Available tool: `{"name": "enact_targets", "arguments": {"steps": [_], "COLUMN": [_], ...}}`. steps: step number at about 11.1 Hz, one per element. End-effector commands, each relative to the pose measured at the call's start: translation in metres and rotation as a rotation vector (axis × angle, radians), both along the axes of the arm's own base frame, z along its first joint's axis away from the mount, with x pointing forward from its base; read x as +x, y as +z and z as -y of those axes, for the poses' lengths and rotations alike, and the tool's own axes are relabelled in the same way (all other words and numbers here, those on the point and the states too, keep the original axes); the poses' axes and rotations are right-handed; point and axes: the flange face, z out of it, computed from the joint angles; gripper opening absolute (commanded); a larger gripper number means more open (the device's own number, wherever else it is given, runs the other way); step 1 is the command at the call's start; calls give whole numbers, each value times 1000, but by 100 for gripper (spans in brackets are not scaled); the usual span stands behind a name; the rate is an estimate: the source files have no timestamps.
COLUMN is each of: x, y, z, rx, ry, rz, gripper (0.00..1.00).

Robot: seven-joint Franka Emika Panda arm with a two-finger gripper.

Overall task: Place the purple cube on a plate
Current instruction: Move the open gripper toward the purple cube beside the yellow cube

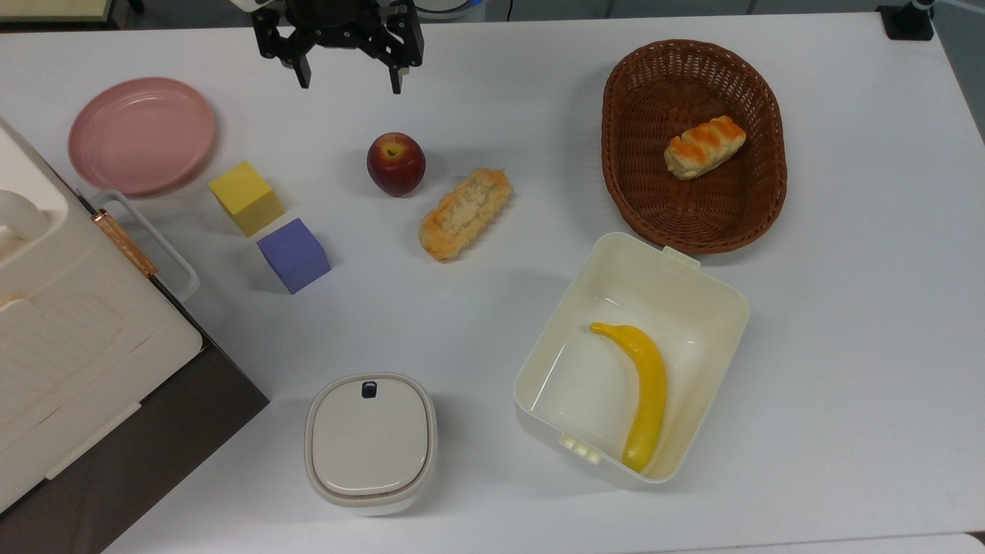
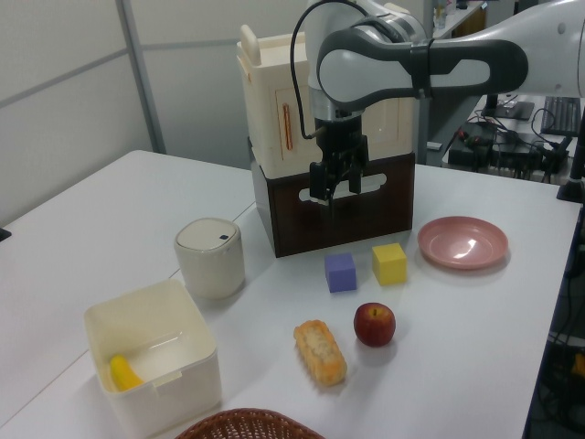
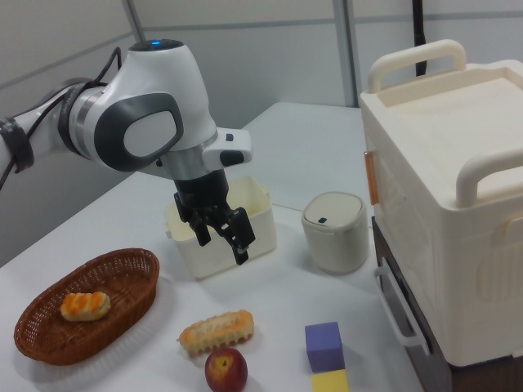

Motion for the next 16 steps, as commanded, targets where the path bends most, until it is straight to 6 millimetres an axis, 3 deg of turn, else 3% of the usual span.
{"name": "enact_targets", "arguments": {"steps": [1,6,8,10,14,16], "x": [-1,6,9,10,33,46], "y": [-4,-21,-31,-45,-110,-135], "z": [-3,-21,-20,-5,61,78], "rx": [2,7,11,17,-20,-37], "ry": [14,58,183,331,503,546], "rz": [-2,-28,-46,-72,-101,-79], "gripper": [100,100,100,100,100,100]}}
